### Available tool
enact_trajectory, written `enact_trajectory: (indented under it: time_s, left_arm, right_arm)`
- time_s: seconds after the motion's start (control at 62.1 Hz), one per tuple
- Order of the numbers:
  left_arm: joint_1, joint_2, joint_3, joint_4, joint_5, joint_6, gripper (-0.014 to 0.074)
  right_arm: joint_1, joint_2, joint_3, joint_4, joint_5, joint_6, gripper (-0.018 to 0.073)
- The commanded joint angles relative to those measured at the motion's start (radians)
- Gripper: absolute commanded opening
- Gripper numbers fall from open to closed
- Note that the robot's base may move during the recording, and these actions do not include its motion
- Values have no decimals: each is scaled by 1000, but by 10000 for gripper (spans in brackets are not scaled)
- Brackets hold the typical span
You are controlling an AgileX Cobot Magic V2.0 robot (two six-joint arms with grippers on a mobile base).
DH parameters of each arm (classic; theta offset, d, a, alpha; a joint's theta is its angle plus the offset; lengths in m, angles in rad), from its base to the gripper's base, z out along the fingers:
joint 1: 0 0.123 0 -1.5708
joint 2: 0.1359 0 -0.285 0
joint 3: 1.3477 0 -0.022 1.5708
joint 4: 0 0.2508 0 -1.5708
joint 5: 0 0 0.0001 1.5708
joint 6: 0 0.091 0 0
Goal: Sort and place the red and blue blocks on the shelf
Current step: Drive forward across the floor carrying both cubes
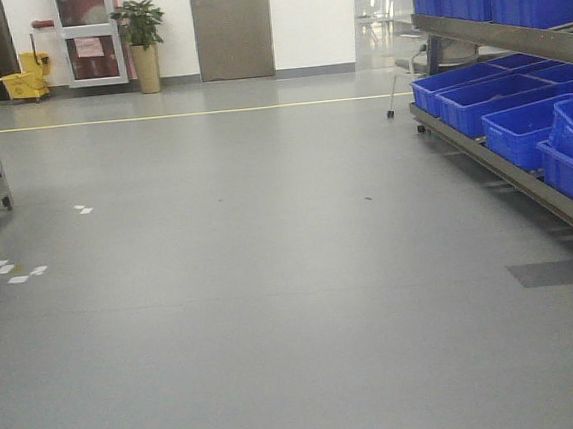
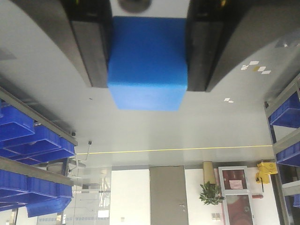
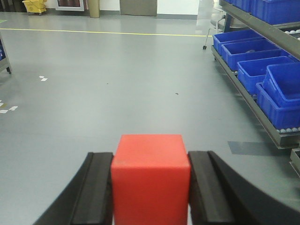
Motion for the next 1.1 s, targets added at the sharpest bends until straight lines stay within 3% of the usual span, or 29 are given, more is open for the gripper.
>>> enact_trajectory:
  time_s: [0.0, 1.079]
  left_arm:
    - [-1, 7, -28, -2, -94, -3, 125]
    - [-1, 7, -28, -2, -94, -3, 125]
  right_arm:
    - [-8, 1, -29, -8, -81, -5, 52]
    - [-8, 1, -29, -8, -81, -5, 52]
